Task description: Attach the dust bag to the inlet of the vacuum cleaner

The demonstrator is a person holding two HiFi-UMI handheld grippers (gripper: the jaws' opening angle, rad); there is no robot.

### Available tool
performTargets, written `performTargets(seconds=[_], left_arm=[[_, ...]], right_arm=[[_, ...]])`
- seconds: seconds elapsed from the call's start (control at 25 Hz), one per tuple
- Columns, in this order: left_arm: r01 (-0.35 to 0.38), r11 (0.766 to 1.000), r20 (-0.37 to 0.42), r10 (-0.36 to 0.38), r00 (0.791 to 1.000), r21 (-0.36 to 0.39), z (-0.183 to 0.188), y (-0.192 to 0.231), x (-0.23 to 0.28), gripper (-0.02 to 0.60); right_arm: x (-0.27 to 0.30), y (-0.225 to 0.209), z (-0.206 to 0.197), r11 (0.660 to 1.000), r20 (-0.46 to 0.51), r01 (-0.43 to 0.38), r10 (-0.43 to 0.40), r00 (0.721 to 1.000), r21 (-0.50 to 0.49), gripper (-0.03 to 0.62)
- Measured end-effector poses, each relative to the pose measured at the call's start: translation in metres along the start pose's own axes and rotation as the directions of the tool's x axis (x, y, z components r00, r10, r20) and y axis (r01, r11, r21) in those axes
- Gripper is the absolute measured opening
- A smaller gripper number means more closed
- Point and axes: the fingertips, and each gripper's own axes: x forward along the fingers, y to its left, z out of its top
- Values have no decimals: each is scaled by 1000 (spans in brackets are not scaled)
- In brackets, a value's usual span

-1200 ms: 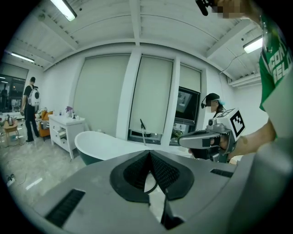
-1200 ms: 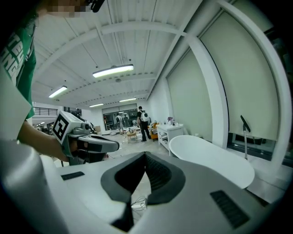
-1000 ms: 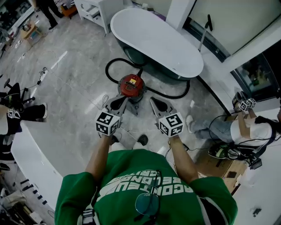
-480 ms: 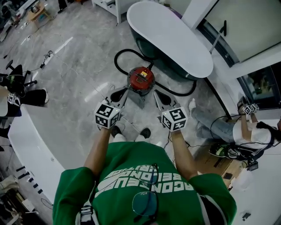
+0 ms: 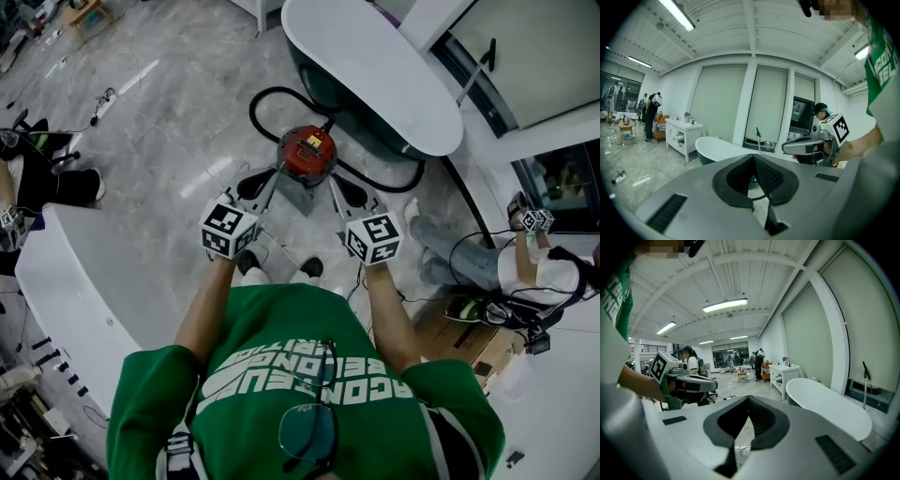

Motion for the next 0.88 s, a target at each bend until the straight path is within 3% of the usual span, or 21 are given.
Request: performTargets(seconds=[0.88], left_arm=[[6, 1000, -19, -6, 1000, 10, -12, -22, -5, 3]], right_arm=[[-18, 0, -26, 1000, -32, -3, 3, 999, 17, 8]])
